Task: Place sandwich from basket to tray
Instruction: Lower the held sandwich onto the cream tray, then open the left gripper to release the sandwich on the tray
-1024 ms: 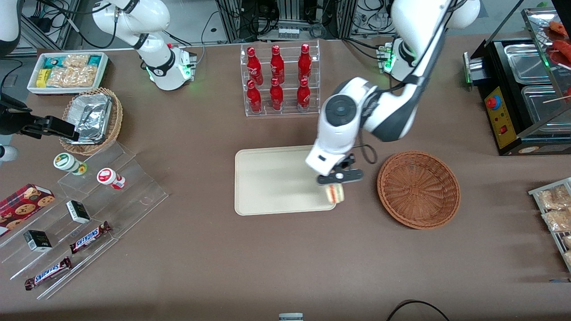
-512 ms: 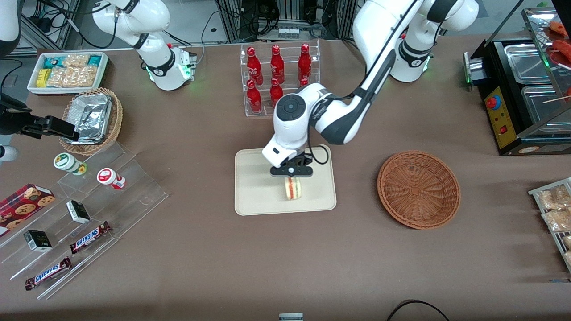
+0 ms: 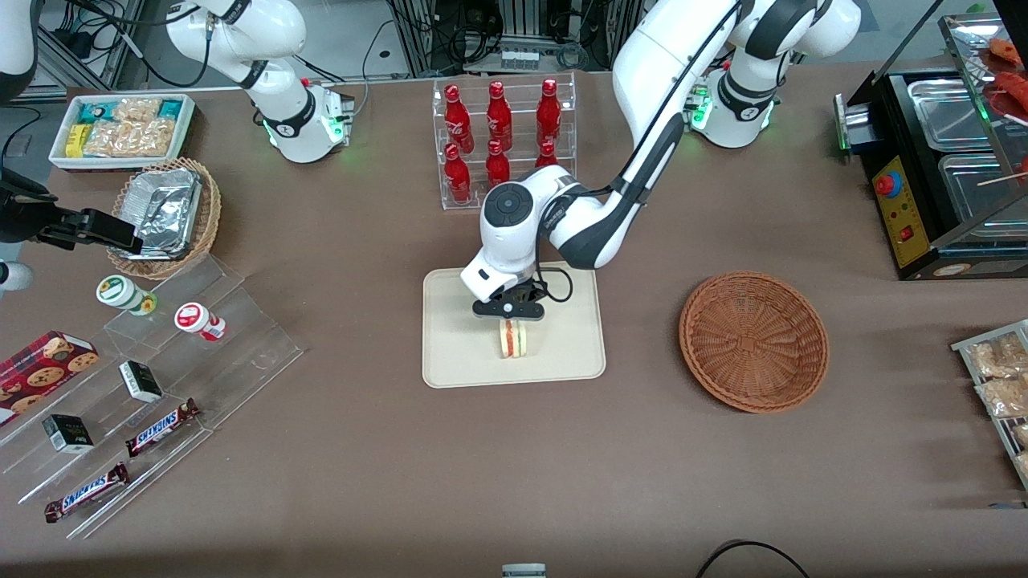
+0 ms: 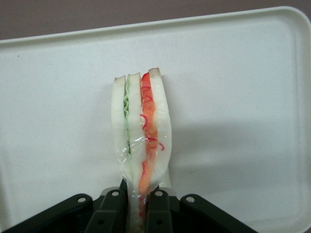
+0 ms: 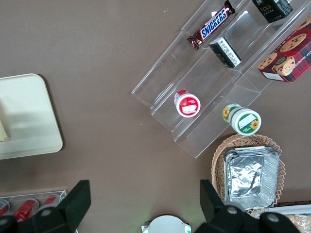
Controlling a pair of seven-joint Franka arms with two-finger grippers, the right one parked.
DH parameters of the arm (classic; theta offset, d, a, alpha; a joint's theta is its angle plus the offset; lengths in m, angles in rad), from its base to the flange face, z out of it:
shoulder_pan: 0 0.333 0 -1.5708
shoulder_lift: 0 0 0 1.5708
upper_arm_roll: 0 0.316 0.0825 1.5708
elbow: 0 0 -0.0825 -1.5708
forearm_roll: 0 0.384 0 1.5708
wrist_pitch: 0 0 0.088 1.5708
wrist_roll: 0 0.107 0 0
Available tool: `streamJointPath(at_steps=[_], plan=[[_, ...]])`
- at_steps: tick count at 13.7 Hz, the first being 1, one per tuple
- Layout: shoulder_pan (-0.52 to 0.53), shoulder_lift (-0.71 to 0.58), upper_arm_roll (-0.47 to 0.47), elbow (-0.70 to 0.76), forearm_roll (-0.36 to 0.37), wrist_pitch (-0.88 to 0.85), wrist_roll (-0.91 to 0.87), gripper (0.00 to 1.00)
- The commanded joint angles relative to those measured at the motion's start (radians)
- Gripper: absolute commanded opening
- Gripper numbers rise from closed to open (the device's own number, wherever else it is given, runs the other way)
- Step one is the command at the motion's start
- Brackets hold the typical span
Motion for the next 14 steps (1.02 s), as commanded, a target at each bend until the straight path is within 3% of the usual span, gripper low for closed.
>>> streamJointPath(at_steps=[1,2,7,14], plan=[[-0.025,0.024,0.013,0.025,0.011,0.001,-0.01,0.65],[-0.025,0.025,0.013,0.025,0.013,-0.001,-0.01,0.99],[-0.008,-0.039,0.022,0.034,0.001,-0.062,-0.015,1.0],[0.147,-0.301,0.022,0.026,-0.004,-0.295,-0.042,1.0]])
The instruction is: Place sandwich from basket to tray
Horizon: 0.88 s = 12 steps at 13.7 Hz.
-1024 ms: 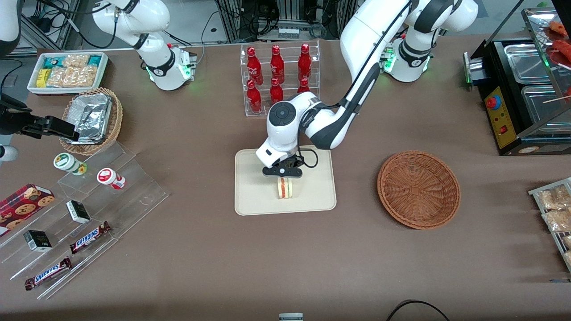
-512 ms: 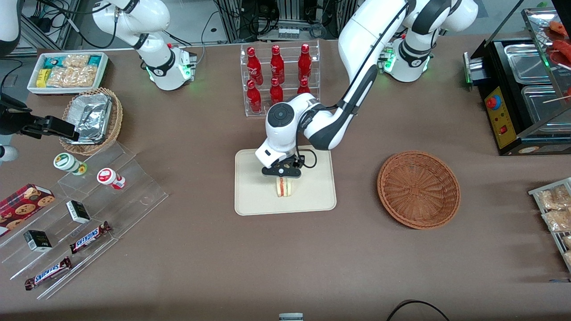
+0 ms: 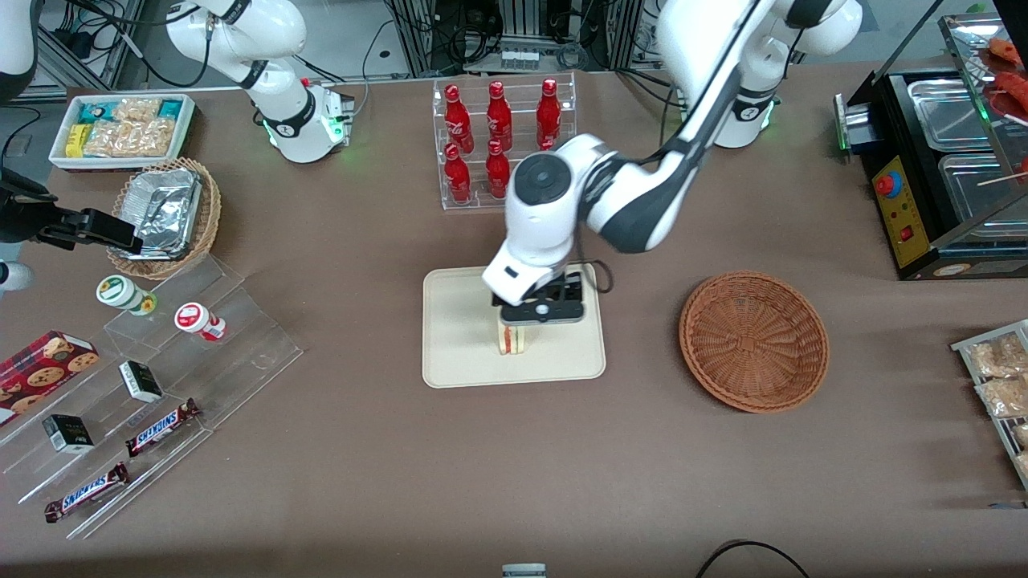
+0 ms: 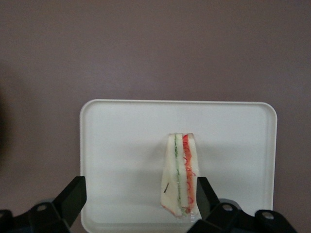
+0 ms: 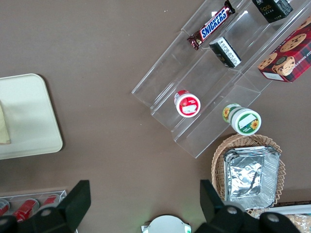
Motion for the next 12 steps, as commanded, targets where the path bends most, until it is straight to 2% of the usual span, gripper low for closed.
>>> streamJointPath(at_steps=[1,4,9,12], plan=[[0.072,-0.112,-0.005,-0.038,-0.002,-0.108,-0.013,1.0],[0.161,-0.203,-0.005,-0.078,0.001,-0.191,0.034,1.0],[0.337,-0.444,-0.005,-0.277,-0.005,-0.202,0.307,1.0],[0.415,-0.498,-0.005,-0.293,-0.021,-0.259,0.43,1.0]])
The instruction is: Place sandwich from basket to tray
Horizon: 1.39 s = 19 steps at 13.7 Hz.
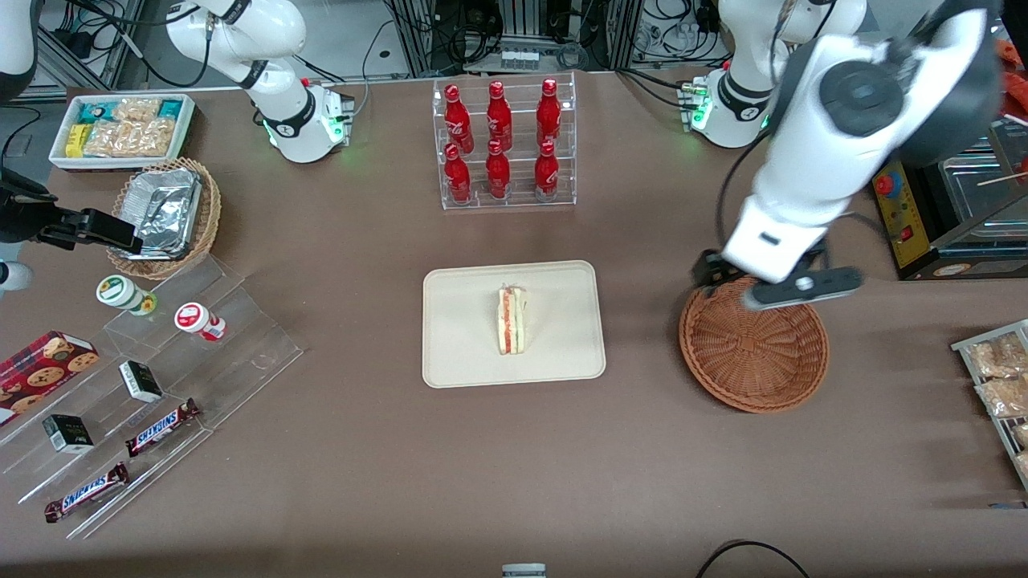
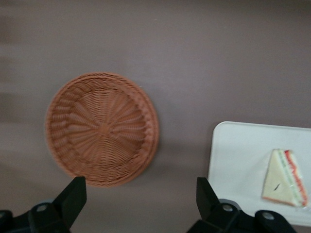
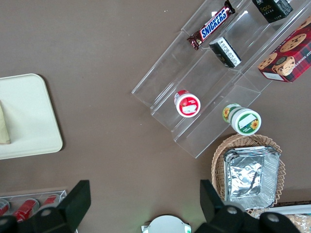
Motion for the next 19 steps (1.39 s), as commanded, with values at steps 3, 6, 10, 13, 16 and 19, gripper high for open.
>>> streamJointPath(at_steps=[3,6,10,13,16,19], plan=[[0.112,-0.112,-0.013,-0.054,-0.025,-0.069,0.177,1.0],[0.163,-0.132,-0.013,-0.051,-0.027,-0.088,0.243,1.0],[0.249,-0.132,-0.01,-0.033,-0.028,-0.088,0.367,1.0],[0.26,-0.123,-0.009,-0.003,-0.063,-0.087,0.363,1.0],[0.261,-0.097,0.004,0.049,-0.063,-0.09,0.358,1.0],[0.261,-0.094,0.019,0.058,-0.065,-0.093,0.371,1.0]])
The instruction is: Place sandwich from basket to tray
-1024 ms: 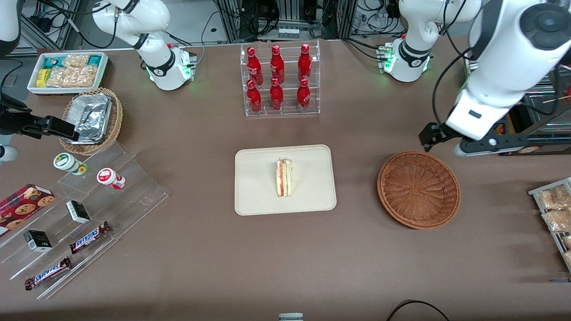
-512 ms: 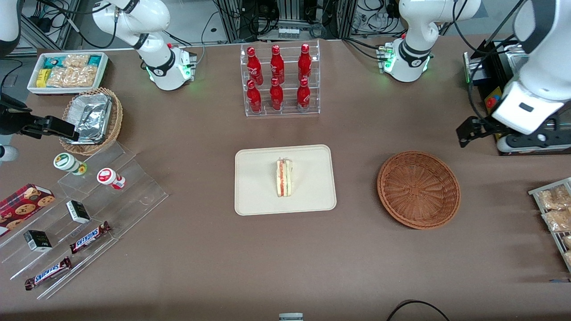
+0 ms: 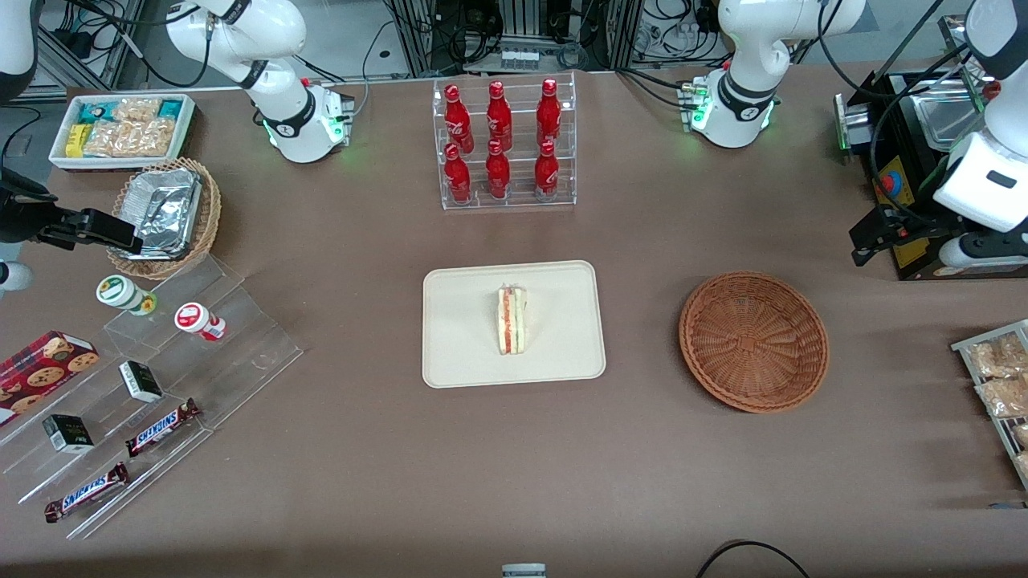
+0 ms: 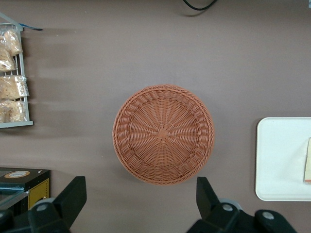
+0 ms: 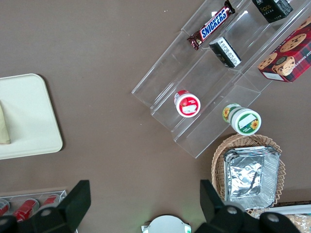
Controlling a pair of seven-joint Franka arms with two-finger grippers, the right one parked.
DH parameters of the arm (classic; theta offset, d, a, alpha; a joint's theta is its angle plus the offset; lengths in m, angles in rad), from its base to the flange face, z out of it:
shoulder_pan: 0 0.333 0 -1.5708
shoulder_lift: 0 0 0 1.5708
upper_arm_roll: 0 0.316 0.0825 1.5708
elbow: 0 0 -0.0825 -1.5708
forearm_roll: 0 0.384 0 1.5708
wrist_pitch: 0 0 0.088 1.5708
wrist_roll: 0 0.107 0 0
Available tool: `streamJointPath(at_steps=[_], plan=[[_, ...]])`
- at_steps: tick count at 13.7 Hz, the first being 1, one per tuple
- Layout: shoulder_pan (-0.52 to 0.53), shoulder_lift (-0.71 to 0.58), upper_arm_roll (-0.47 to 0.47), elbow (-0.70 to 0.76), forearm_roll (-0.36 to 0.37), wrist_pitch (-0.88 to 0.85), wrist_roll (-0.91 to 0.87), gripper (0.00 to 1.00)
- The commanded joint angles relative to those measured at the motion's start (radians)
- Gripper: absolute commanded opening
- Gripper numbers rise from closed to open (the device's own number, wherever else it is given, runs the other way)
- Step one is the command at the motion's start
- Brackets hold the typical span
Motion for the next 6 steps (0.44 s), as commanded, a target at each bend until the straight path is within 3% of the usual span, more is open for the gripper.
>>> streamJointPath(at_steps=[1,6], plan=[[0.01,0.013,0.008,0.029,-0.017,-0.016,0.019,1.0],[0.084,0.011,-0.031,0.03,-0.016,-0.042,0.025,1.0]])
